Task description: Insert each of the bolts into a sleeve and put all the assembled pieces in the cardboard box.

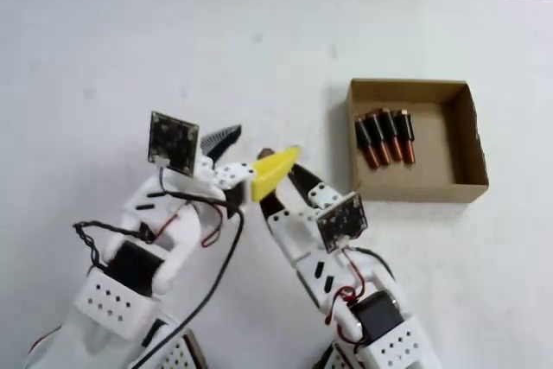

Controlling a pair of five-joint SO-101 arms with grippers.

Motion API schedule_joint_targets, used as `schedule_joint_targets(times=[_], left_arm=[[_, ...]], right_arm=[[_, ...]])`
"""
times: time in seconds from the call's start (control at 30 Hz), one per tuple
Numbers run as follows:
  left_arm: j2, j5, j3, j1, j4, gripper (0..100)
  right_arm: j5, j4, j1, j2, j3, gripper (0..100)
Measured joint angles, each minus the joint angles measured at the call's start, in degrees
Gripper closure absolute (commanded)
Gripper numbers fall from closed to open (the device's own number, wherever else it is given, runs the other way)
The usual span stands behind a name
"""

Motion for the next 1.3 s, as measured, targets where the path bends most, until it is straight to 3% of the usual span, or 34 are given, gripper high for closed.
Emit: schedule_joint_targets(times=[0.2,0.4,0.53,0.67,0.87,1.1,1.3], left_arm=[[0.0,-1.1,-2.7,-2.0,0.0,69],[0.0,-7.1,-13.6,-9.2,10.3,99],[0.0,-9.1,-22.4,-14.3,20.7,93],[0.0,-10.5,-28.9,-17.7,28.4,98],[-3.6,-10.5,-32.4,-18.8,39.5,98],[-17.1,-12.5,-31.6,-19.1,43.7,98],[-28.6,-16.4,-22.5,-19.0,43.7,98]], right_arm=[[0.0,0.0,0.0,-0.1,0.0,98.1],[0.0,0.0,0.0,-0.1,0.0,98.1],[0.0,0.0,0.0,-0.1,0.0,98.1],[0.0,0.5,0.0,-0.1,0.0,98.1],[0.0,1.7,0.0,-0.1,0.0,98.1],[0.0,1.7,0.0,-0.1,0.0,98.1],[0.0,3.6,0.0,-0.1,0.0,98.1]])
